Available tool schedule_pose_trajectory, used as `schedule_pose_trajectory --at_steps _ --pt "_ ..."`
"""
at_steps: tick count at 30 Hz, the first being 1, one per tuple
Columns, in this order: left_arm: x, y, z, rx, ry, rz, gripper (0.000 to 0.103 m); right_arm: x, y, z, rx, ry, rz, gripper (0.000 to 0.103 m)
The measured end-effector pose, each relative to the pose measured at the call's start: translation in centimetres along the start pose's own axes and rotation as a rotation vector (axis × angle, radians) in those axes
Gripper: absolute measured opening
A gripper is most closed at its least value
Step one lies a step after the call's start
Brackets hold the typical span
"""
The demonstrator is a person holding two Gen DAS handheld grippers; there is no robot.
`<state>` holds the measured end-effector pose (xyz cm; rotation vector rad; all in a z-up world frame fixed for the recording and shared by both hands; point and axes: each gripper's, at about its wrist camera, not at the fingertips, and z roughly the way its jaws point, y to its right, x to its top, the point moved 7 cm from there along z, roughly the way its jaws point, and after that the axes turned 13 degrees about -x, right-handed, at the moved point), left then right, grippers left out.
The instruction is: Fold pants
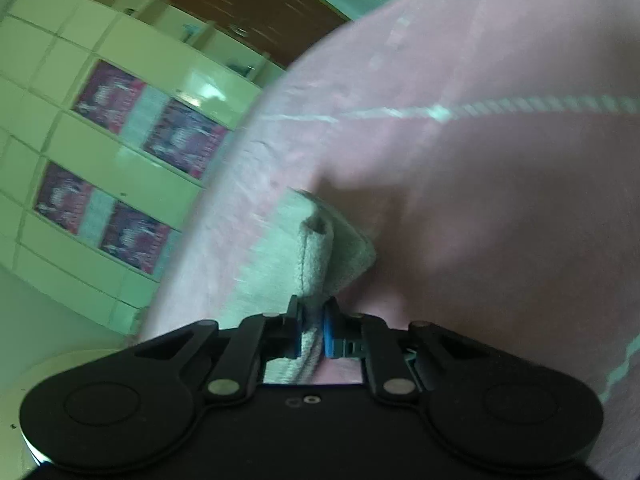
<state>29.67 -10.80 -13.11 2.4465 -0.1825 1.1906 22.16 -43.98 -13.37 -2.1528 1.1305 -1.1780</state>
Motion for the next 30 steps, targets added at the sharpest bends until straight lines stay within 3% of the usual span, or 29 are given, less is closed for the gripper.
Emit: schedule_pose_trajectory --at_steps 2,6,11,13,17,19,20,21,22,24,27,28,30 --pt "0.6 -3.3 -2.8 0.034 0.053 0.002 0.097 0.0 -2.8 -0.8 0.007 0.022 -0.081 0.002" --pt "1.6 -13.6 -9.1 0.196 0.122 -0.056 0.097 -2.6 -10.0 -1.3 0.048 0.043 -0.277 0.002" --pt "2.0 -25.8 -15.7 0.431 0.128 -0.101 0.097 -10.8 -19.3 0.4 0.116 0.007 -0.442 0.002" --pt "1.3 -29.1 -17.4 0.484 0.131 -0.131 0.097 -15.3 -23.0 1.2 0.152 -0.027 -0.502 0.002" --pt "-1.5 -32.9 -19.7 0.480 0.201 -0.264 0.097 -26.0 -28.7 2.7 0.223 -0.142 -0.639 0.006" --pt "-1.7 -33.7 -19.8 0.456 0.241 -0.338 0.097 -33.5 -30.3 3.5 0.289 -0.267 -0.799 0.028" --pt "-1.7 -34.0 -20.0 0.448 0.266 -0.361 0.097 -37.0 -30.6 4.0 0.262 -0.337 -0.932 0.035" --pt "-1.9 -34.2 -20.1 0.446 0.278 -0.376 0.097 -38.2 -30.5 3.8 0.205 -0.296 -0.994 0.036" --pt "-2.4 -34.3 -20.4 0.442 0.285 -0.380 0.097 -38.0 -30.7 2.9 0.217 -0.234 -0.987 0.035" --pt "-2.2 -33.9 -20.0 0.431 0.287 -0.348 0.097 -36.7 -30.7 1.8 0.281 -0.257 -0.906 0.032" --pt "-1.9 -33.0 -18.8 0.401 0.260 -0.287 0.097 -33.5 -30.1 1.1 0.268 -0.173 -0.877 0.033" --pt "-1.7 -32.5 -18.6 0.393 0.249 -0.271 0.097 -32.7 -29.8 1.1 0.262 -0.148 -0.854 0.031" --pt "-1.3 -32.0 -17.8 0.396 0.221 -0.240 0.097 -31.5 -27.8 2.4 0.151 -0.147 -0.847 0.027"
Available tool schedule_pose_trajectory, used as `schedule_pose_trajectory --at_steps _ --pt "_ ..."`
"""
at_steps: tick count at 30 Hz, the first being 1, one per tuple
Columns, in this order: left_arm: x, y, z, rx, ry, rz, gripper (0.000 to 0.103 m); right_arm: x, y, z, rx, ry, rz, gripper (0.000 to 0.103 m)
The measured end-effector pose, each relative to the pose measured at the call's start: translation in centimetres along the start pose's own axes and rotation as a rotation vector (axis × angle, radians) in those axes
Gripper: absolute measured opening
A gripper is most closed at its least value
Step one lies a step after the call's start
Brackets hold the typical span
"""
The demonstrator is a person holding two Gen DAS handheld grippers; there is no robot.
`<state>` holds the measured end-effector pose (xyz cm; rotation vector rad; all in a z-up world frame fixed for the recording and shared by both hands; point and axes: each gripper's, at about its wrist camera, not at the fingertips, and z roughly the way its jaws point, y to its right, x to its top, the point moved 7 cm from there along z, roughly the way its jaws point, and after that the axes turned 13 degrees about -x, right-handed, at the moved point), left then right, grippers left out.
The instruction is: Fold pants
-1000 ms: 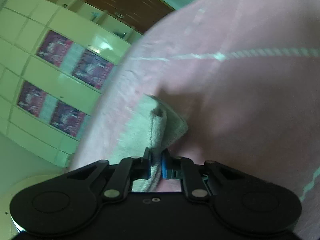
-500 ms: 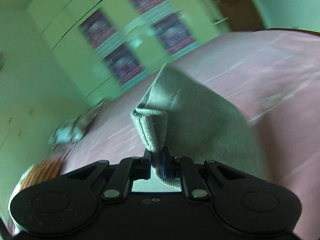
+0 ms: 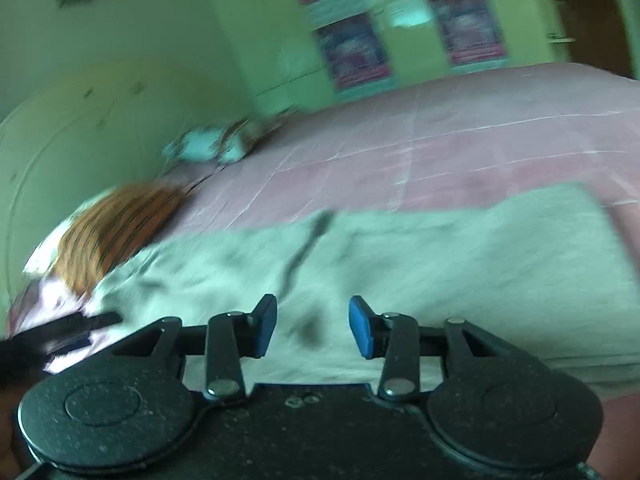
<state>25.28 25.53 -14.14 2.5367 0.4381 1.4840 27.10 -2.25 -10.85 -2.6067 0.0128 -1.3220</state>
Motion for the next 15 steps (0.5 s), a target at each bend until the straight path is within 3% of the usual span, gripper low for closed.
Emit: schedule_pose_trajectory --at_steps 1,2,6,8,11,13,15 --pt "0.0 0.5 0.0 -0.002 -0.004 0.013 0.097 -1.2 0.9 1.6 -0.037 -0.105 -0.025 0.026" --pt "0.0 1.1 0.0 -0.007 -0.007 0.028 0.097 -1.5 1.2 1.9 -0.020 -0.130 -0.045 0.026" --pt "-0.1 5.4 0.2 -0.107 -0.013 0.072 0.097 1.9 4.0 -1.3 0.001 -0.011 0.063 0.012" --pt "-0.4 8.7 1.0 -0.158 -0.032 0.102 0.097 3.4 6.8 -2.8 -0.090 0.059 0.065 0.001" --pt "-0.9 13.7 3.2 -0.228 -0.062 0.153 0.097 4.4 11.1 -3.2 -0.201 0.075 0.070 0.000" --pt "-1.7 16.5 5.0 -0.237 -0.100 0.192 0.097 4.3 12.9 -2.5 -0.241 0.040 0.070 0.000" --pt "-3.7 17.8 7.9 -0.187 -0.235 0.250 0.099 2.9 14.3 -0.3 -0.295 -0.081 0.032 0.000"
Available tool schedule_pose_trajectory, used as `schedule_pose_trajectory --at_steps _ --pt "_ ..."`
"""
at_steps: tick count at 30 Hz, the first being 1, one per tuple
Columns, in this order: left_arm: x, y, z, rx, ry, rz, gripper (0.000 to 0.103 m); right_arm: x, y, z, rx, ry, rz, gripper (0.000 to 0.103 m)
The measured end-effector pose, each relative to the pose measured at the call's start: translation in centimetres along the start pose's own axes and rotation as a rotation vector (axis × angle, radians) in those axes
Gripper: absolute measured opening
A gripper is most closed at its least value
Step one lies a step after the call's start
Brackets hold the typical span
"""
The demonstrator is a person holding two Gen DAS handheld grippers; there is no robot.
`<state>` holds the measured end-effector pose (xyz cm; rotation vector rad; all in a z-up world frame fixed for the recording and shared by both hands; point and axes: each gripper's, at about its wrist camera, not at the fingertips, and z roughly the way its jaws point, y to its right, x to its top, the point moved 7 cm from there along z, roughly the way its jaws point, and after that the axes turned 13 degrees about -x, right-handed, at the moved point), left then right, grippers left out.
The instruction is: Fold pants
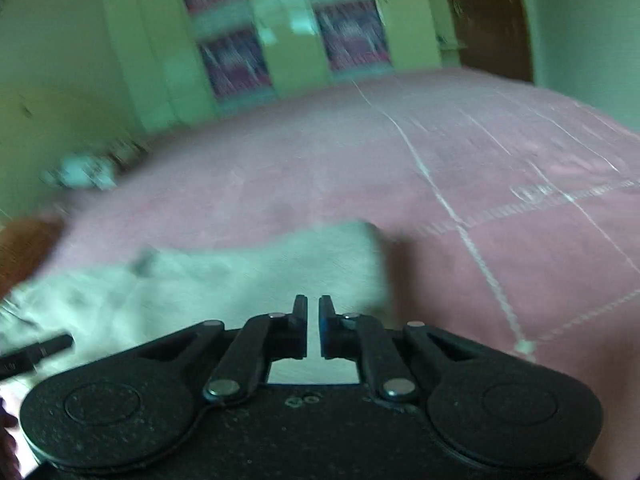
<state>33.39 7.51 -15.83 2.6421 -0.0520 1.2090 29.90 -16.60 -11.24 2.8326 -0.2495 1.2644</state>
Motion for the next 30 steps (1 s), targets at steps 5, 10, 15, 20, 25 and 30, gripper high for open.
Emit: schedule_pose_trajectory --at_steps 5,10,15,20,25,30 --pt "2.6 -0.3 -1.0 0.038 0.074 0.022 0.101 0.9 1.2 0.2 0.055 0.043 -0.004 0.000" --pt "7.0 0.2 2.9 0.010 0.043 0.022 0.101 4.8 0.7 3.2 0.084 0.063 0.022 0.000" --pt "5.8 -1.3 6.7 0.001 -0.028 -0.018 0.103 5.1 -0.4 8.2 0.046 -0.012 -0.036 0.000" --pt "4.8 -2.2 4.4 0.039 -0.002 -0.013 0.103 6.4 1.3 5.4 0.108 0.066 0.032 0.006" --pt "4.5 -4.5 3.7 0.038 0.002 -0.067 0.103 1.3 2.4 4.7 0.085 -0.021 -0.035 0.004" --pt "1.7 -6.7 -2.8 0.068 0.098 -0.077 0.103 -0.2 5.4 -1.6 0.165 0.105 0.144 0.009"
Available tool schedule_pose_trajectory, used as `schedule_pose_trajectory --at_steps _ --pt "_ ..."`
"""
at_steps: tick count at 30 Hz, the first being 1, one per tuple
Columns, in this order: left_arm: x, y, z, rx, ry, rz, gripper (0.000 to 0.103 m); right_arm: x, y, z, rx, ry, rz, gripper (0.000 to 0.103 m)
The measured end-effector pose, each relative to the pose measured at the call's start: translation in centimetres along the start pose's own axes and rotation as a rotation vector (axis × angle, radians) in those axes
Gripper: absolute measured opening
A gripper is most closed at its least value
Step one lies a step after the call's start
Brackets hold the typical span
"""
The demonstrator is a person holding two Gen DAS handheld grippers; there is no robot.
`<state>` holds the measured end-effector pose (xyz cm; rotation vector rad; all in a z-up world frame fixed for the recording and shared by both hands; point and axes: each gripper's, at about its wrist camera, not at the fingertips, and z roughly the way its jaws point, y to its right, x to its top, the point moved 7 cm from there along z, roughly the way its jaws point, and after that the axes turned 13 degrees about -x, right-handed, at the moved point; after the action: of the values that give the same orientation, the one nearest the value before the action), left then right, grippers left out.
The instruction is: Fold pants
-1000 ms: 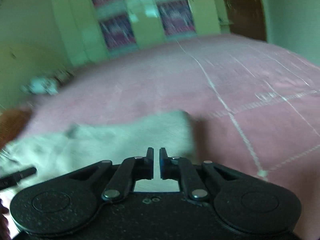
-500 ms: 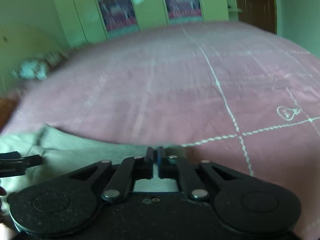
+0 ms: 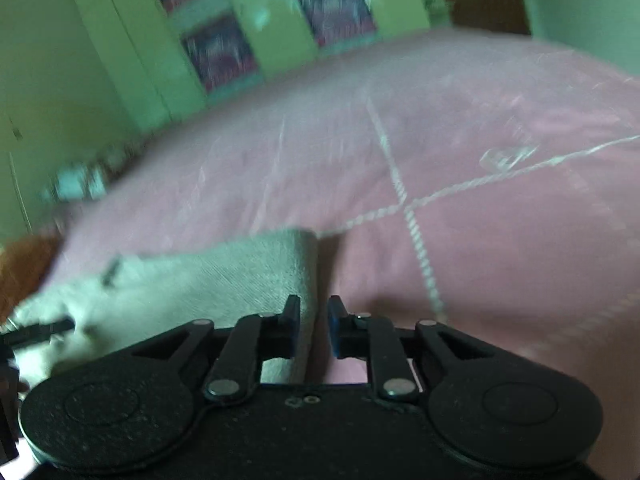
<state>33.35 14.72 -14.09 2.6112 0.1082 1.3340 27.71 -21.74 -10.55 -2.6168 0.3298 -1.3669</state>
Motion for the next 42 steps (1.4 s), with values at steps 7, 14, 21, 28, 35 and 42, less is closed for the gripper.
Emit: schedule_pose_trajectory --at_steps 7,14,21,28,35,42 --pt "-3.7 -3.1 -5.6 0.002 0.024 0.016 0.103 -5.1 -1.2 -2.0 0.017 -0.070 -0.108 0.015" --pt "-3.5 -12.6 -9.6 0.013 0.181 -0.333 0.103 -5.1 -2.1 -4.2 0.041 -0.026 -0.155 0.015" --pt "-3.0 -22.4 -4.8 -0.180 0.263 -0.649 0.103 -5.5 -4.2 -5.0 0.033 -0.045 -0.195 0.015" --pt "-2.8 -26.5 -2.6 -0.240 0.469 -0.804 0.032 -4.2 -9.3 -3.8 0.046 -0.042 -0.217 0.016" --pt "-4.6 -27.4 -2.1 -0.270 0.476 -0.770 0.032 -5.0 -22.5 -1.4 0.215 -0.028 -0.397 0.017" --pt "-4.6 -26.9 -2.6 -0.249 0.440 -0.723 0.034 -11.0 -27.1 1.6 0.079 -0.080 -0.814 0.020"
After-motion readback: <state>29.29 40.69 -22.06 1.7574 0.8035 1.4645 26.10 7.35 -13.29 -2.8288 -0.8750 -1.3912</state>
